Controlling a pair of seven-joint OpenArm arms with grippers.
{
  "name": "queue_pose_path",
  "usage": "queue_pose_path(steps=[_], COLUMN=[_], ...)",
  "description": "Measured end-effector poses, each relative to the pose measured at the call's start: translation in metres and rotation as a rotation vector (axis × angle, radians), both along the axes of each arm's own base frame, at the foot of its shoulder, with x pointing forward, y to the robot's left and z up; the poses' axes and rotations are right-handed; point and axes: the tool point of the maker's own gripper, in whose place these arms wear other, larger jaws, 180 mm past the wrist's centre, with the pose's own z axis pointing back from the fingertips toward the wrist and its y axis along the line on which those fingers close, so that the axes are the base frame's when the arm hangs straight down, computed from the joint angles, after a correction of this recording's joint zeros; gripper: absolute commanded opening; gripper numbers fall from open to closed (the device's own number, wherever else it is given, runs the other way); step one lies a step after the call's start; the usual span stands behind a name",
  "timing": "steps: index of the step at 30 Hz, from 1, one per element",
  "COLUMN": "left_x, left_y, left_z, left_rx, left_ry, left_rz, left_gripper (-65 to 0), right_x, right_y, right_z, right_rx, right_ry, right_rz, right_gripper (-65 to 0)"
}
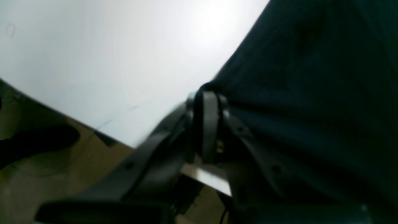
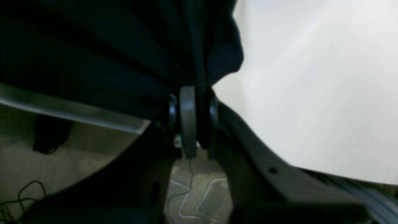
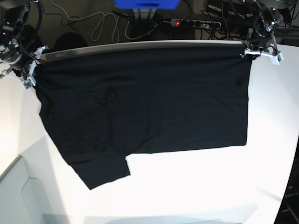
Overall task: Fold the T-shirt properly
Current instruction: 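Drag the held shirt edge back across the table with both grippers, then release the shoulder edge and open both grippers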
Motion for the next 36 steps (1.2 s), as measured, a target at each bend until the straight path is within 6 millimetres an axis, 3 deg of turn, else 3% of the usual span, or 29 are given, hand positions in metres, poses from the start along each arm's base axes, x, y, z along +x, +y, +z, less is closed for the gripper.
queue_pose_path(steps=[10, 12, 16, 18, 21, 26, 36], left_x=[-0.005, -0.005, -0.005, -0.005, -0.007, -0.019, -0.021], left_y=[-0.004, -0.004, -0.004, -0.003, -0.001, 0.013, 0.012], left_z=[-0.004, -0.003, -0.003, -0.003, -0.003, 0.0, -0.001], left_rx=[-0.012, -0.011, -0.01, -0.007, -0.006, 0.013, 0.007], left_ry=[0.005, 0.005, 0.005, 0.007, 0.008, 0.008, 0.008], left_rz=[0.012, 0.011, 0.011, 0.012, 0.018, 0.09, 0.098], left_gripper=[-65.0, -65.0, -65.0, -62.1, -59.8, -59.6, -57.7], right_x=[-0.014, -0.014, -0.015, -0.014, -0.014, -0.014, -0.011], right_y=[0.001, 0.002, 0.001, 0.001, 0.001, 0.001, 0.0], right_z=[-0.008, -0.009, -0.008, -0.008, -0.008, -0.007, -0.006], right_rx=[0.002, 0.007, -0.004, -0.005, -0.004, -0.004, -0.007], right_ry=[0.039, 0.038, 0.044, 0.042, 0.042, 0.04, 0.034], right_rz=[-0.008, -0.01, -0.01, -0.01, -0.01, -0.01, -0.008], right_gripper=[-63.7, -59.1, -42.5, -34.4, -27.9, -27.2, -27.2])
